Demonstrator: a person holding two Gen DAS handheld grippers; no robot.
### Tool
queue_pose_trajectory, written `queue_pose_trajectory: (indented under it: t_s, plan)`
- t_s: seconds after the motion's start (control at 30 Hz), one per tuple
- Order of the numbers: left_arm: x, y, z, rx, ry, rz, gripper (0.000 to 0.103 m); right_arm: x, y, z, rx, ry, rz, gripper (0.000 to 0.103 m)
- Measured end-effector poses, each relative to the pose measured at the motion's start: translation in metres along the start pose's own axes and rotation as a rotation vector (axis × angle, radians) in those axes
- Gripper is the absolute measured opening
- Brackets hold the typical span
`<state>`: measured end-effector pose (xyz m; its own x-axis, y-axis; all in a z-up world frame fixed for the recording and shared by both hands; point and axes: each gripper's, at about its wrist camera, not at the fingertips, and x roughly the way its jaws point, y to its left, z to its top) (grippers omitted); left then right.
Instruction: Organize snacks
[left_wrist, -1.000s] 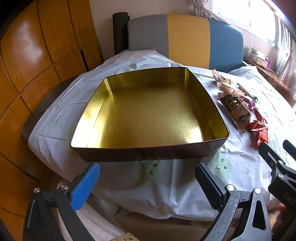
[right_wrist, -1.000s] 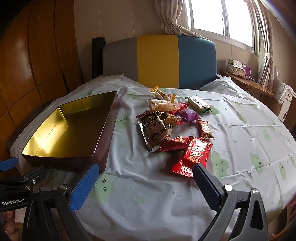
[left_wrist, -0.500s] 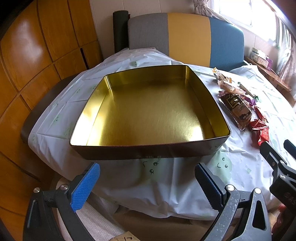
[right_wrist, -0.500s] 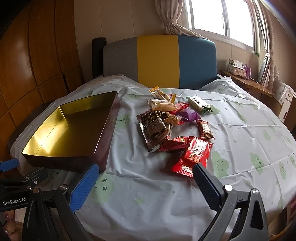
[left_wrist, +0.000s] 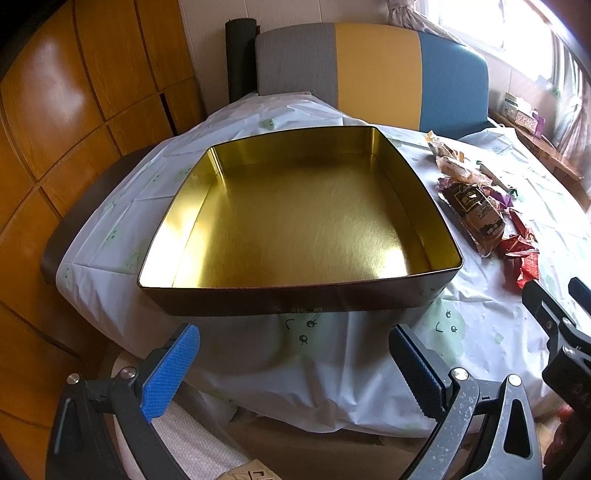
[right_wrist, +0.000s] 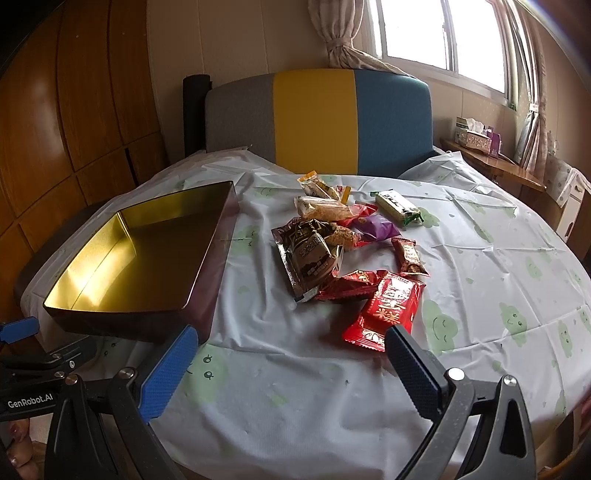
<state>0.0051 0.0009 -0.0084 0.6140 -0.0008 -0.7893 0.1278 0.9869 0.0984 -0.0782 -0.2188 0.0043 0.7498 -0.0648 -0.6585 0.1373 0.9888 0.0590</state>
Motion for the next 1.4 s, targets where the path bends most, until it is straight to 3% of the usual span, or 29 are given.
queue_pose_trajectory:
  t_s: [0.53,0.77,0.9,1.0,1.13,1.23,1.33,1.4]
  plan:
    - [0.003,-0.001,0.002,0.016,0.019,-0.037,0.103,-0.002,-0.011,0.004,0.023,-0.027,-0.032,0.103]
    - [0.005,-0.002,0.006,0.021,0.034,-0.154,0.103,-0.005,-0.044,0.011,0.033,-0.083,-0.086,0.103]
    - [0.011,-0.011,0.010,0.032,0.090,-0.268,0.103,0.003,-0.071,0.014,0.075,-0.025,-0.110,0.103]
    - [0.016,-0.017,0.009,0.036,0.124,-0.291,0.103,0.009,-0.088,0.012,0.112,-0.010,-0.128,0.102]
    - [0.016,-0.029,0.007,0.082,0.141,-0.283,0.103,0.025,-0.099,0.014,0.091,0.020,-0.141,0.090]
    - [0.009,-0.036,0.005,0.124,0.094,-0.263,0.103,0.047,-0.099,0.017,0.053,0.082,-0.166,0.080]
    - [0.006,-0.037,0.005,0.138,0.090,-0.298,0.103,0.071,-0.099,0.018,0.051,0.155,-0.163,0.066]
    - [0.007,-0.035,0.006,0.132,0.110,-0.327,0.103,0.082,-0.097,0.018,0.064,0.180,-0.140,0.066]
